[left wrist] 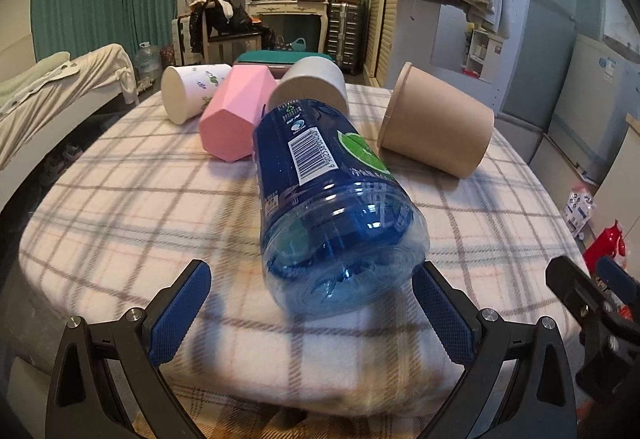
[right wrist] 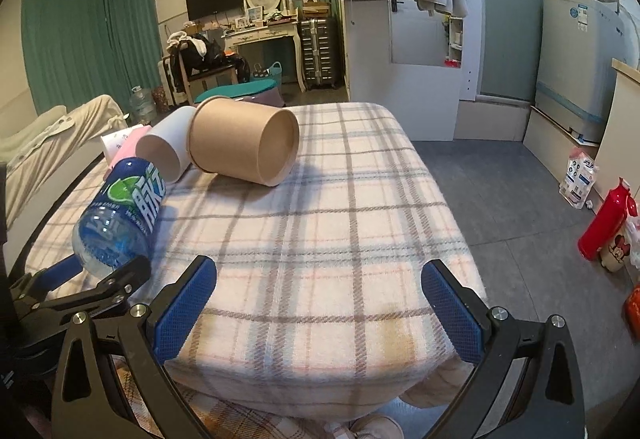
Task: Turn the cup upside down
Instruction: 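Move the left tool to the lying bottle and grasp its body, then lift the bottle with the left tool and rotate it cap-up, then lower the upright bottle onto the table and open the left tool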
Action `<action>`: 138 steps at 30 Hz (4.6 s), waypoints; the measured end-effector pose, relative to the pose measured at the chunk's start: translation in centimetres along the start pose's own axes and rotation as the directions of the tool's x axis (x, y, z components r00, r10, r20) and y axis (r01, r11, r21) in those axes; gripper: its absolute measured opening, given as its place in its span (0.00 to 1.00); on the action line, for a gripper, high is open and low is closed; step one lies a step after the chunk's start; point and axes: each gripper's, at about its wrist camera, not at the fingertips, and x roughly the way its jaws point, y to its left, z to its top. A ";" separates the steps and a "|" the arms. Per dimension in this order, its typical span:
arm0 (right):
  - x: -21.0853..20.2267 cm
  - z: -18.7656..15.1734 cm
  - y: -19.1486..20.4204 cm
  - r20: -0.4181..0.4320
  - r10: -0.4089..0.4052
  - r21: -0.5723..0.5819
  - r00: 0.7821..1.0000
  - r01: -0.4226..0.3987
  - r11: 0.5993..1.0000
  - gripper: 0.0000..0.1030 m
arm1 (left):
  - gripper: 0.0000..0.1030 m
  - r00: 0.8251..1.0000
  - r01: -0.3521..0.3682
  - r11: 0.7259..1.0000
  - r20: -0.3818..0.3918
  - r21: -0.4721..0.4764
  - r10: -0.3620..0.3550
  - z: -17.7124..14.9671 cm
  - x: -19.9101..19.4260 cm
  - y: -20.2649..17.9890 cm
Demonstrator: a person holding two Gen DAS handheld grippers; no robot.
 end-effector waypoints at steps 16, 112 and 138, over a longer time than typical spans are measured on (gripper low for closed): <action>0.6 0.4 0.2 -0.006 -0.017 -0.004 1.000 0.017 1.000 1.00 | 0.71 0.999 0.040 0.995 0.006 0.095 -0.041 0.9 0.6 -0.6; -2.4 1.6 3.5 0.039 0.002 -0.038 0.999 -0.001 0.999 1.00 | 0.90 0.970 0.176 0.953 0.119 0.247 -0.210 10.9 -5.1 3.0; -10.4 -0.6 9.1 0.269 0.063 -0.126 0.961 -0.030 0.992 1.00 | 1.00 0.905 0.024 0.996 0.421 0.085 -0.058 1.3 -14.8 10.7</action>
